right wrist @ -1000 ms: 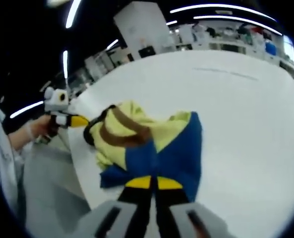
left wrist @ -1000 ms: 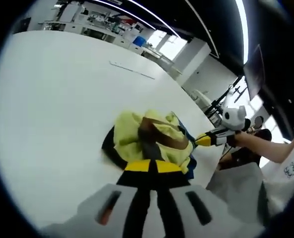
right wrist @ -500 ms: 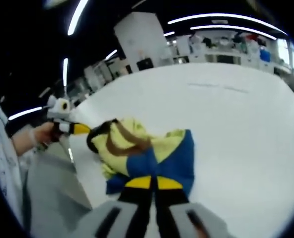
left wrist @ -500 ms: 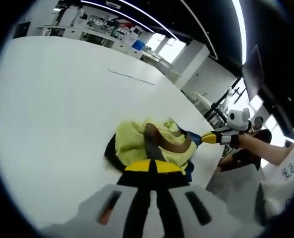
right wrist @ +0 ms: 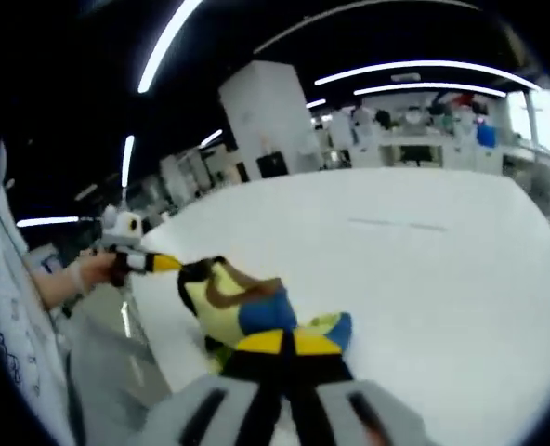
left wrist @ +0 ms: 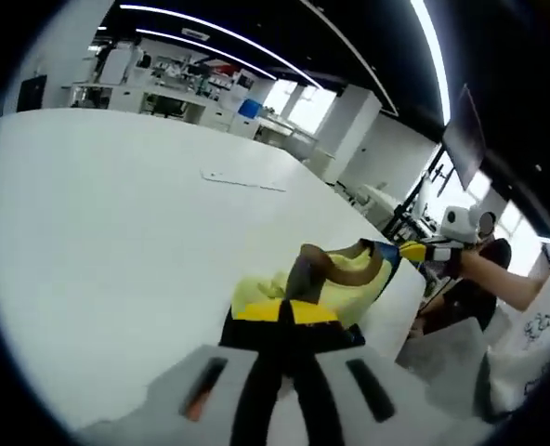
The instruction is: Fold the garment on the visible template until the final outline fits inside the template.
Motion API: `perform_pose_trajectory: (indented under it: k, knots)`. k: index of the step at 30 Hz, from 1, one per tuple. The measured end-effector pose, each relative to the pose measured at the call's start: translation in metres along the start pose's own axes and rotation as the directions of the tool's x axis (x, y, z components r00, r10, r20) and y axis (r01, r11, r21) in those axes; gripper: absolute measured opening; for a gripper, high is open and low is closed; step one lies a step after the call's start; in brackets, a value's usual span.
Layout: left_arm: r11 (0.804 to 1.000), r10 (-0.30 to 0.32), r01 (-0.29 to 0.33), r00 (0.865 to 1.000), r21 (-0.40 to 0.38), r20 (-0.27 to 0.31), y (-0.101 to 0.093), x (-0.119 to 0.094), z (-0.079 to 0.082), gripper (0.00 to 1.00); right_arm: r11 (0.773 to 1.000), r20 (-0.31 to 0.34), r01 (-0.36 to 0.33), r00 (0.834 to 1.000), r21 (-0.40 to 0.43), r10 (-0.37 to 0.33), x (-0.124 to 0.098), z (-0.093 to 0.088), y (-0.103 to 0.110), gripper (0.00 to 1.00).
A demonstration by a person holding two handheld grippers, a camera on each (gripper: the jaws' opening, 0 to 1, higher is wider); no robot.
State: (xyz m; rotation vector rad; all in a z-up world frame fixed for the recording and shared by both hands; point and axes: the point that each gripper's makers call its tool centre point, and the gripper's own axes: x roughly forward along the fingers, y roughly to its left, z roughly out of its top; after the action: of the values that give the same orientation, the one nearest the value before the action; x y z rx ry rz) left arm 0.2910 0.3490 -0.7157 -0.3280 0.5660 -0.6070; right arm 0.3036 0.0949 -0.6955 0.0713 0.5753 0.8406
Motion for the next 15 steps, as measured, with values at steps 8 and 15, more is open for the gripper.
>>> perform_pose_trajectory:
  k: [8, 15]
  knots:
    - [0.997, -0.008, 0.005, 0.999, 0.080, 0.048, -0.001, -0.003, 0.041, 0.00, 1.000, 0.103, -0.004, 0.995, -0.011, 0.005, -0.011, 0.042, 0.009, 0.00]
    - [0.988, -0.014, -0.003, 0.994, 0.153, 0.110, -0.004, -0.011, 0.087, 0.00, 0.998, 0.191, -0.005, 0.982, -0.061, 0.017, -0.022, 0.088, 0.011, 0.00]
